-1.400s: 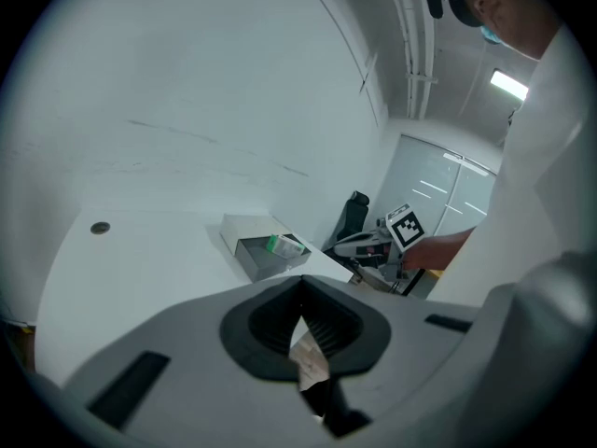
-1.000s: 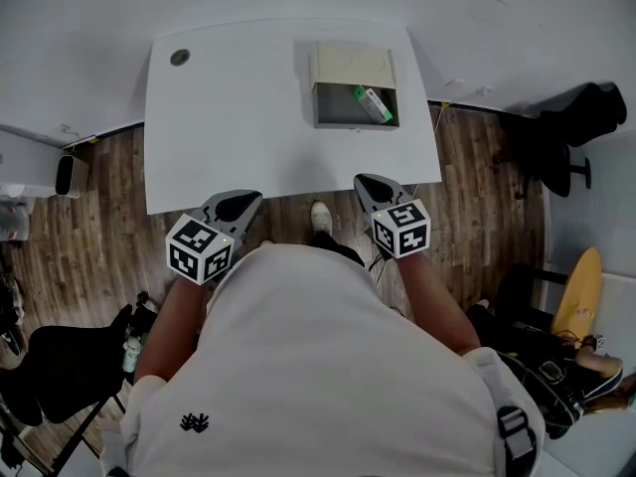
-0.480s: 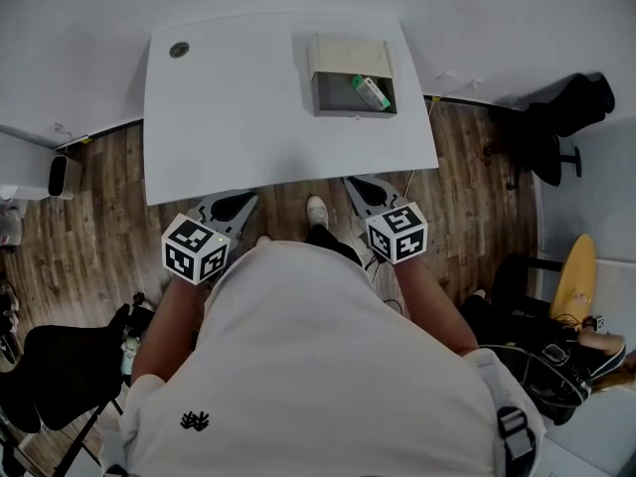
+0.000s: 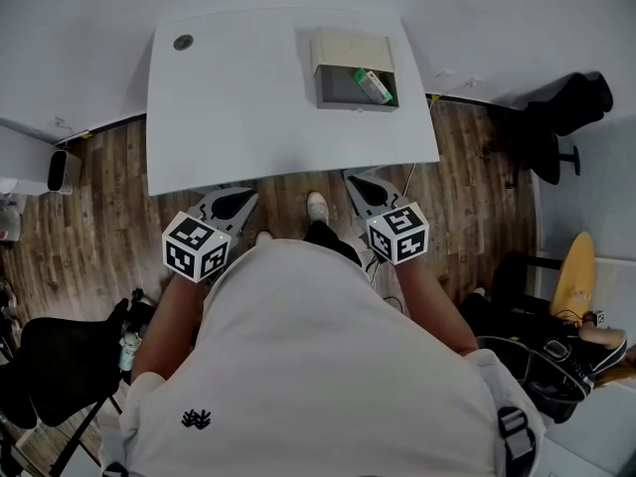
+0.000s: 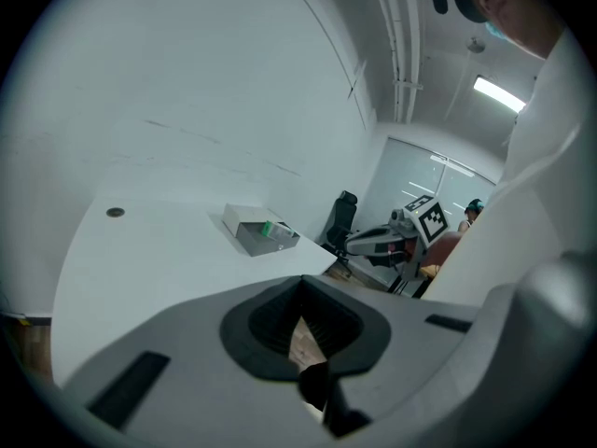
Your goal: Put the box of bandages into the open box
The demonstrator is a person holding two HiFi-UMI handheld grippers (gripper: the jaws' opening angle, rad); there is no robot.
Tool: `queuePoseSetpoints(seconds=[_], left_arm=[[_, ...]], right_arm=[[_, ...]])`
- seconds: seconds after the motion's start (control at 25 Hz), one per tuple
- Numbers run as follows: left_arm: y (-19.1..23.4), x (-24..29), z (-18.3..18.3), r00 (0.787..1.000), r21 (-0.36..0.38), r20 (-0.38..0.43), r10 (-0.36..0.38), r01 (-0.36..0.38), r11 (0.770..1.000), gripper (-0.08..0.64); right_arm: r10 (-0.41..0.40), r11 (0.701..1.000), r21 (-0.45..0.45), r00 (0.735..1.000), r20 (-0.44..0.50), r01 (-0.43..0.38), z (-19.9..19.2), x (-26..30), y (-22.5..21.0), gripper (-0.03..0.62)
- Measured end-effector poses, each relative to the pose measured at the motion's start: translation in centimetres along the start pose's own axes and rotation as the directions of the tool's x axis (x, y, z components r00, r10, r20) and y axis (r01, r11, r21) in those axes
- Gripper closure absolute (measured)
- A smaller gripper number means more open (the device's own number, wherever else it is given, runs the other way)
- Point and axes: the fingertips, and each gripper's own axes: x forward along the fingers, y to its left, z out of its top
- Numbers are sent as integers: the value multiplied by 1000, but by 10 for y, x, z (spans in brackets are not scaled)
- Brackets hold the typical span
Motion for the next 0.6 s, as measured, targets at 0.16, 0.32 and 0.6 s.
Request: queuePoseSetpoints(seconds=[0.16, 0.32, 0.6], left_arm=[[-1, -3, -2, 1000, 4, 0, 0, 0, 1000, 554], [-2, -5, -5, 1000, 5, -5, -2, 2, 1000, 554], [-4, -6, -8, 1000, 2, -9, -5, 5, 1000, 554]], right_arm=[[-2, 1000, -1, 1000, 10, 2, 0, -2, 4, 586], [-1, 1000, -2, 1000, 13, 1, -1, -3, 8, 586], [1, 1000, -2, 1000, 14, -1, -3, -4, 12, 586]])
